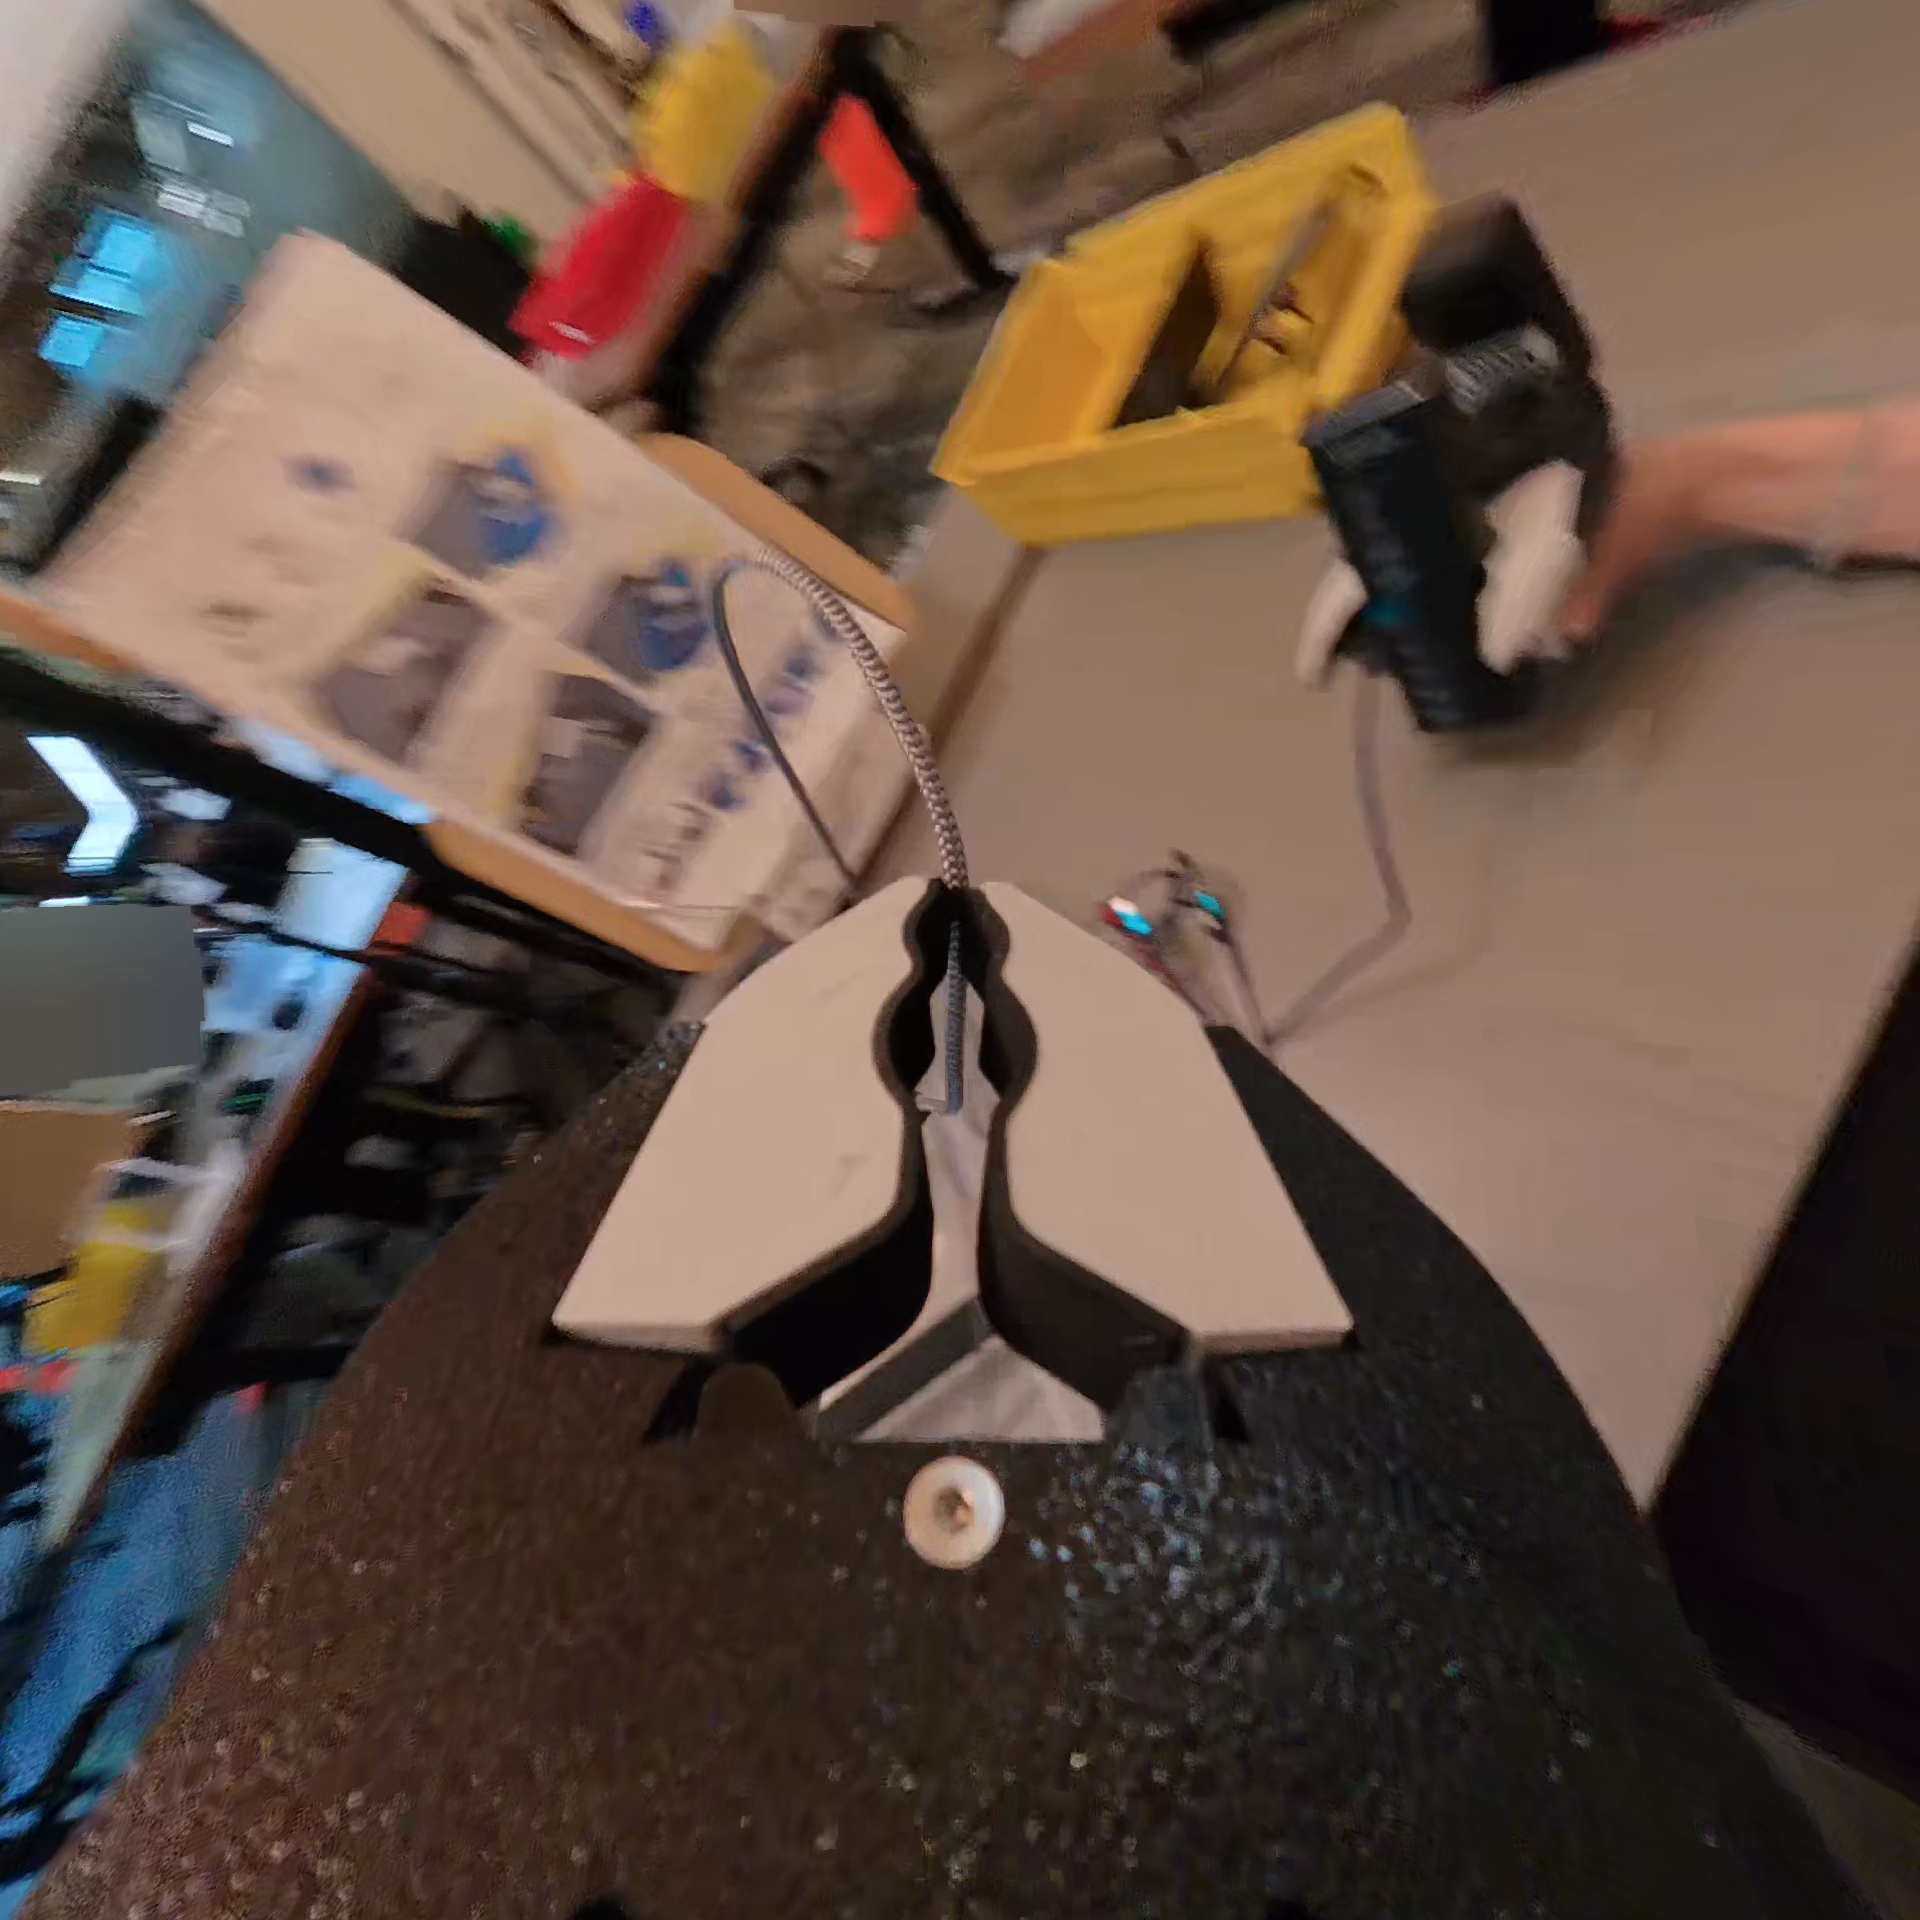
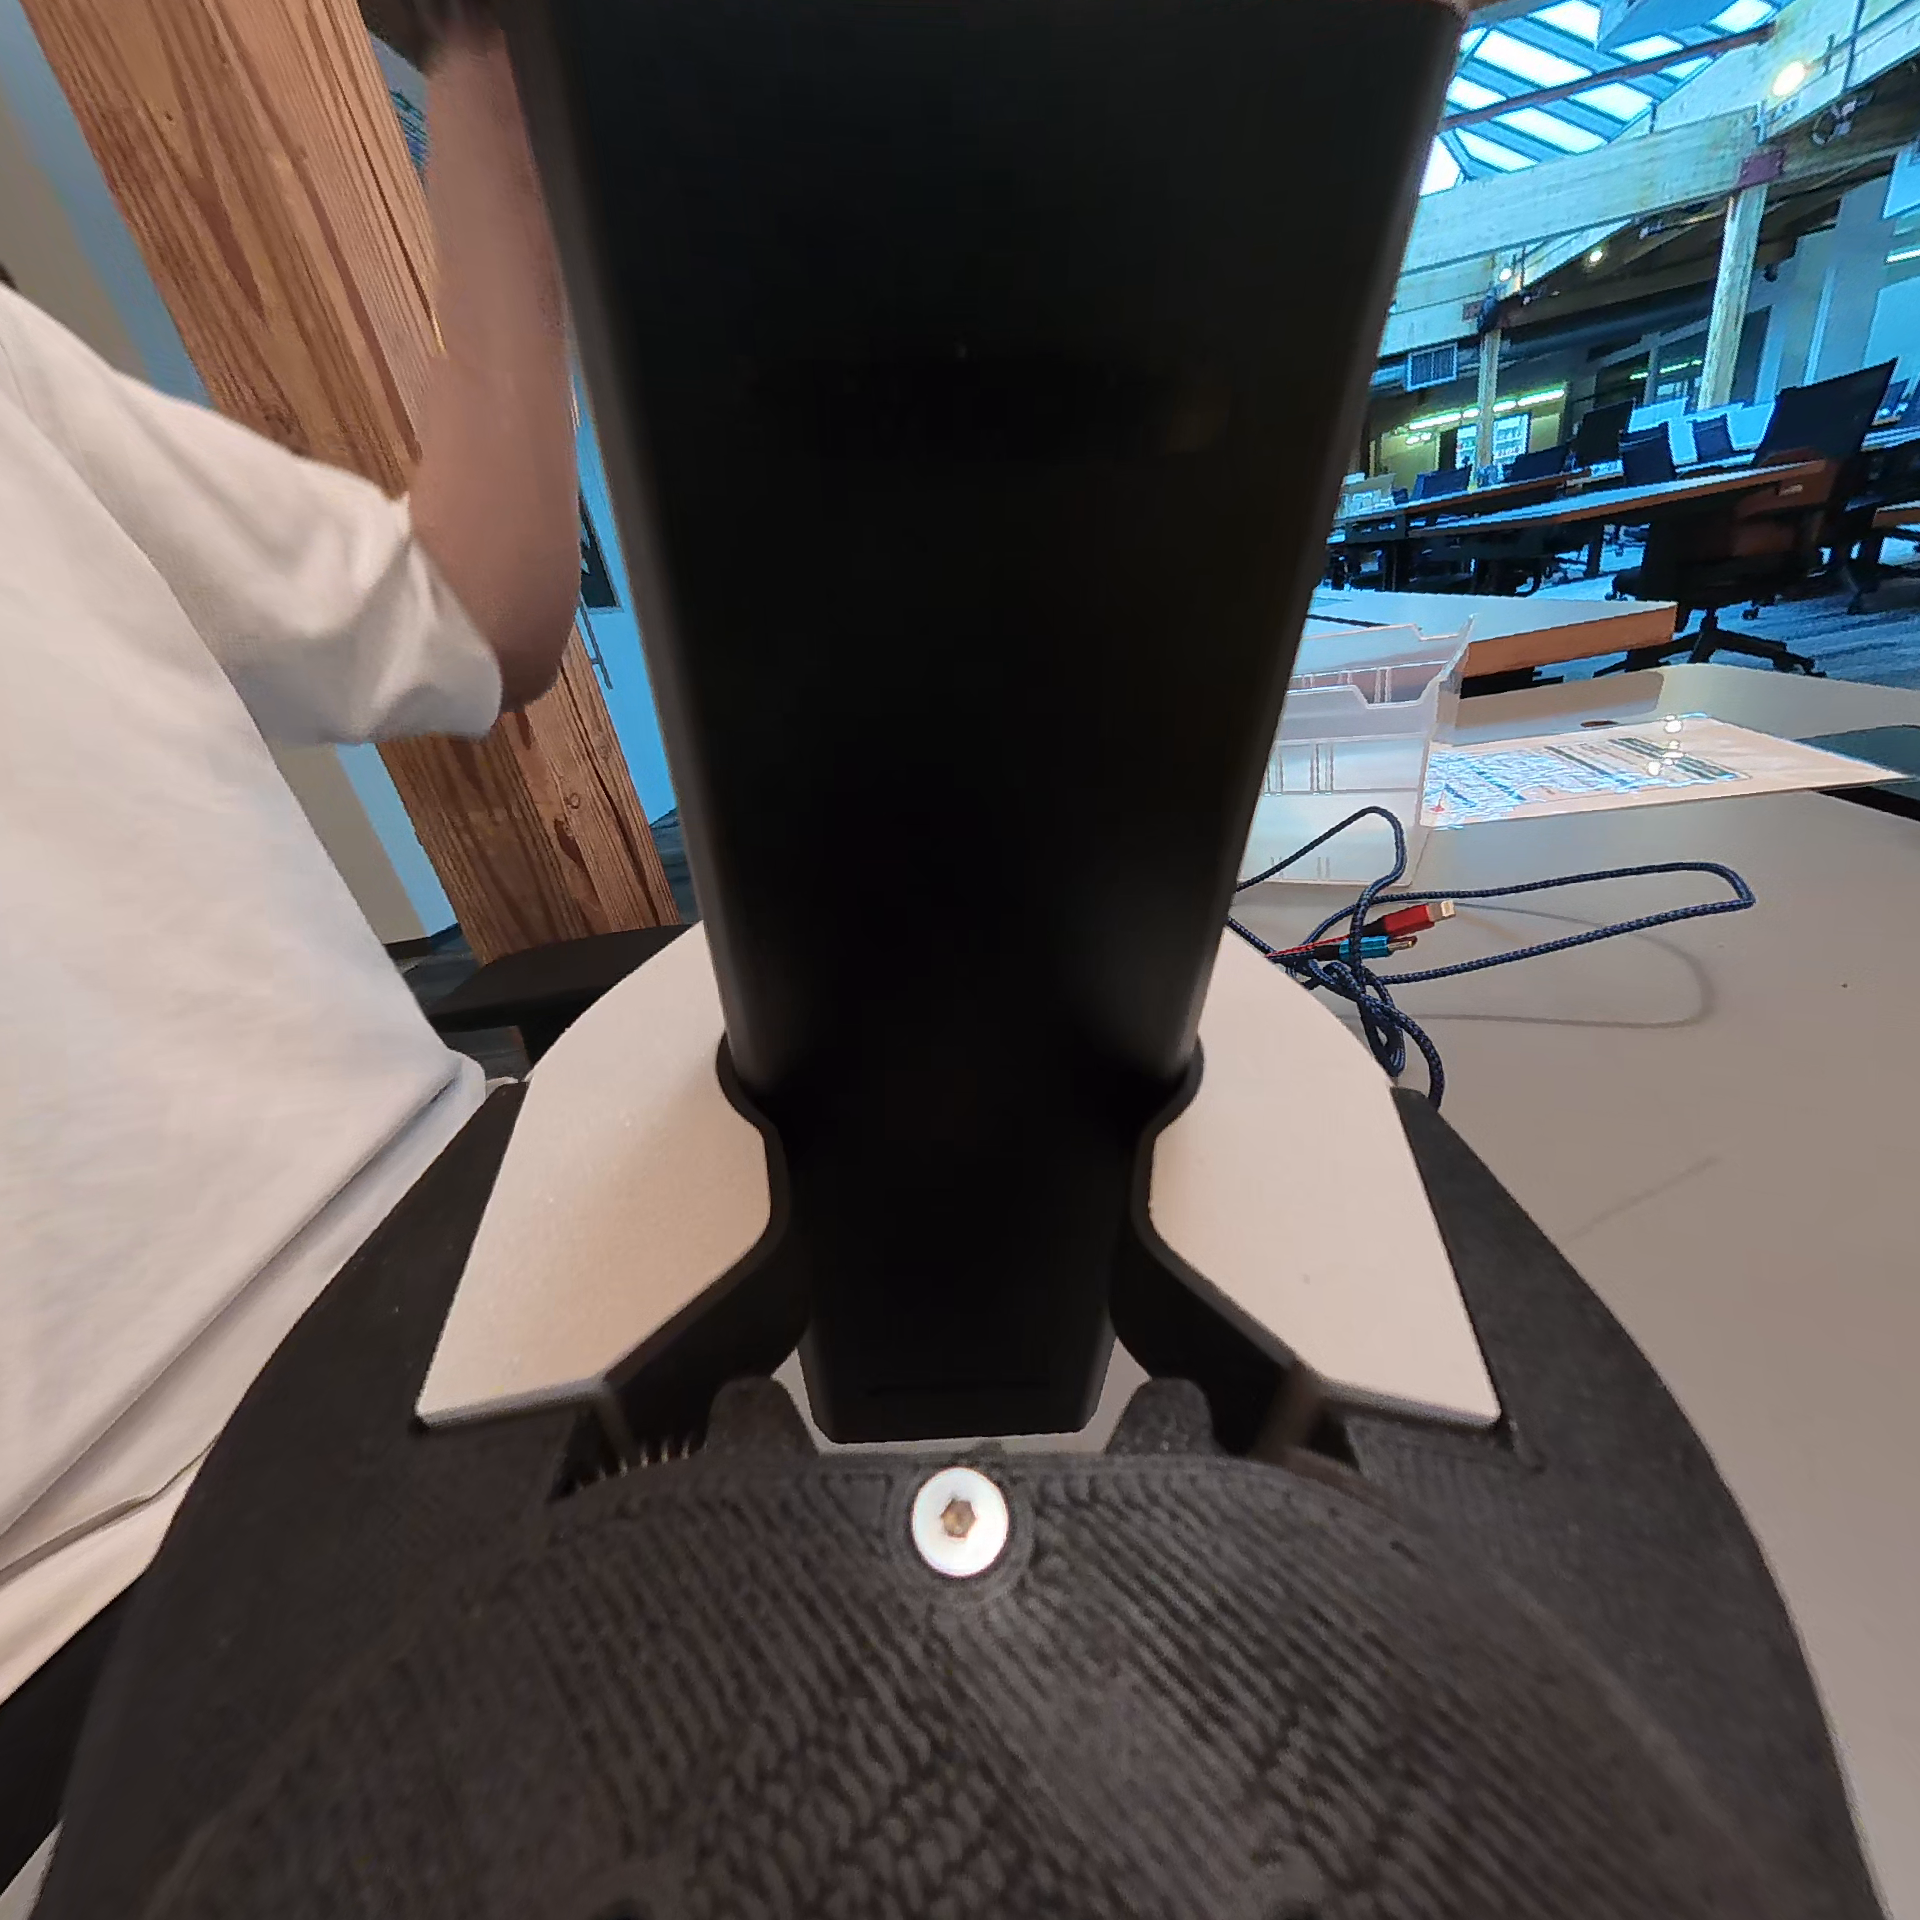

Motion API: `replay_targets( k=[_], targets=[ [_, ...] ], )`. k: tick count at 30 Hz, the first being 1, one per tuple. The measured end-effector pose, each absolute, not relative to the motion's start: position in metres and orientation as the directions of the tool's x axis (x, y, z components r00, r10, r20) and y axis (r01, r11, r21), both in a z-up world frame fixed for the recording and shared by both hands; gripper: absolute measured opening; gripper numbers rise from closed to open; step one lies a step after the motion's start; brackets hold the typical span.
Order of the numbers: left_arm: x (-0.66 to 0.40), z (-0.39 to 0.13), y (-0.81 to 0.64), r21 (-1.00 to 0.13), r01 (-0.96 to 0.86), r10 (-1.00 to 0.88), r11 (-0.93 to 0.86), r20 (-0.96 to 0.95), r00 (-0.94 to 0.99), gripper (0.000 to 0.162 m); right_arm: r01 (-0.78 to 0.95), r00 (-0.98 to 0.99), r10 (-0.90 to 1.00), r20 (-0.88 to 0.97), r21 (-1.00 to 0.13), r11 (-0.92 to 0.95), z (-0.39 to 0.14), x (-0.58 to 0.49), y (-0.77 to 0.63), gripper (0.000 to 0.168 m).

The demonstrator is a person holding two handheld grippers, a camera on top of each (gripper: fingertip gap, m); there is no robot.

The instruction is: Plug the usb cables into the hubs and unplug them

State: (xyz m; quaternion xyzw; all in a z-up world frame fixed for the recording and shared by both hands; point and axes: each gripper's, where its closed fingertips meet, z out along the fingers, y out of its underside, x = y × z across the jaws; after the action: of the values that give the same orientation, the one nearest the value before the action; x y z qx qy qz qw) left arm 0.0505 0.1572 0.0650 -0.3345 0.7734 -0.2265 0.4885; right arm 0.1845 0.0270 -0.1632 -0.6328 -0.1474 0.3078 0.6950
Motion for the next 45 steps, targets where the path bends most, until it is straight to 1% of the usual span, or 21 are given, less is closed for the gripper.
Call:
replay_targets(
  k=[4,7,9,12,15,16,18,19,21,22,25,28,29,32,34,36,37,38,40,43,45],
  targets=[
    [0.050,-0.075,0.131,-0.654,-0.447,-0.780,0.610,-0.398,-0.482,0.002,-0.244,0.765,0.615,-0.188,-0.970,0.007,-0.163,0.185,0.027,0.073],
    [0.046,-0.166,0.122,-0.619,-0.543,-0.809,0.568,-0.297,-0.508,0.003,-0.237,0.766,0.616,-0.187,-0.972,0.000,-0.164,0.183,0.028,0.073],
    [0.043,-0.211,0.126,-0.586,-0.592,-0.822,0.553,-0.270,-0.501,0.004,-0.229,0.768,0.614,-0.183,-0.974,-0.005,-0.165,0.182,0.028,0.073],
    [0.034,-0.244,0.140,-0.520,-0.636,-0.817,0.570,-0.278,-0.505,0.040,-0.220,0.770,0.612,-0.178,-0.976,-0.008,-0.166,0.181,0.028,0.073],
    [0.020,-0.236,0.150,-0.540,-0.661,-0.844,0.521,-0.209,-0.495,0.069,-0.224,0.770,0.612,-0.181,-0.975,-0.007,-0.166,0.181,0.028,0.073],
    [0.016,-0.226,0.153,-0.572,-0.661,-0.859,0.486,-0.170,-0.484,0.072,-0.227,0.769,0.612,-0.184,-0.974,-0.006,-0.165,0.181,0.028,0.073],
    [0.012,-0.196,0.162,-0.667,-0.634,-0.893,0.390,-0.105,-0.439,0.072,-0.236,0.766,0.614,-0.192,-0.972,-0.010,-0.165,0.182,0.028,0.073],
    [0.012,-0.178,0.172,-0.717,-0.618,-0.919,0.324,-0.082,-0.386,0.069,-0.240,0.765,0.614,-0.196,-0.971,-0.011,-0.165,0.183,0.028,0.073],
    [0.014,-0.149,0.209,-0.782,-0.607,-0.982,0.140,-0.029,-0.189,0.059,-0.243,0.764,0.613,-0.198,-0.970,-0.011,-0.165,0.183,0.028,0.073],
    [0.014,-0.143,0.232,-0.788,-0.615,-0.997,0.036,0.010,-0.072,0.059,-0.243,0.764,0.613,-0.198,-0.970,-0.011,-0.165,0.183,0.028,0.073],
    [0.016,-0.150,0.282,-0.731,-0.624,-0.961,-0.275,0.211,0.177,0.066,-0.241,0.764,0.613,-0.200,-0.970,-0.016,-0.166,0.183,0.028,0.073],
    [0.036,-0.165,0.303,-0.622,-0.555,-0.829,-0.552,0.479,0.288,0.066,-0.238,0.765,0.612,-0.200,-0.971,-0.019,-0.166,0.183,0.029,0.073],
    [0.042,-0.170,0.310,-0.602,-0.547,-0.808,-0.582,0.504,0.305,0.065,-0.236,0.767,0.611,-0.197,-0.972,-0.017,-0.166,0.183,0.029,0.073],
    [0.051,-0.196,0.344,-0.572,-0.555,-0.797,-0.604,0.444,0.409,0.069,-0.235,0.769,0.610,-0.192,-0.972,-0.011,-0.165,0.183,0.028,0.073],
    [0.065,-0.199,0.347,-0.482,-0.513,-0.696,-0.710,0.591,0.407,0.069,-0.237,0.767,0.611,-0.194,-0.971,-0.011,-0.165,0.183,0.028,0.073],
    [0.077,-0.199,0.350,-0.414,-0.468,-0.606,-0.781,0.682,0.408,0.062,-0.240,0.764,0.614,-0.198,-0.971,-0.013,-0.165,0.183,0.028,0.077],
    [0.081,-0.203,0.352,-0.393,-0.467,-0.591,-0.792,0.684,0.427,0.062,-0.243,0.762,0.616,-0.200,-0.970,-0.015,-0.165,0.183,0.028,0.073],
    [0.084,-0.205,0.353,-0.390,-0.467,-0.591,-0.794,0.674,0.443,0.056,-0.245,0.761,0.616,-0.203,-0.969,-0.017,-0.165,0.183,0.028,0.073],
    [0.090,-0.205,0.365,-0.428,-0.432,-0.605,-0.794,0.620,0.499,0.027,-0.248,0.759,0.618,-0.205,-0.969,-0.018,-0.165,0.183,0.028,0.075],
    [0.104,-0.185,0.395,-0.558,-0.240,-0.588,-0.794,0.604,0.538,0.009,-0.247,0.761,0.617,-0.202,-0.969,-0.013,-0.165,0.184,0.028,0.075],
    [0.110,-0.178,0.409,-0.584,-0.122,-0.542,-0.802,0.628,0.558,0.003,-0.247,0.762,0.616,-0.200,-0.969,-0.010,-0.165,0.184,0.028,0.075]
  ],
)
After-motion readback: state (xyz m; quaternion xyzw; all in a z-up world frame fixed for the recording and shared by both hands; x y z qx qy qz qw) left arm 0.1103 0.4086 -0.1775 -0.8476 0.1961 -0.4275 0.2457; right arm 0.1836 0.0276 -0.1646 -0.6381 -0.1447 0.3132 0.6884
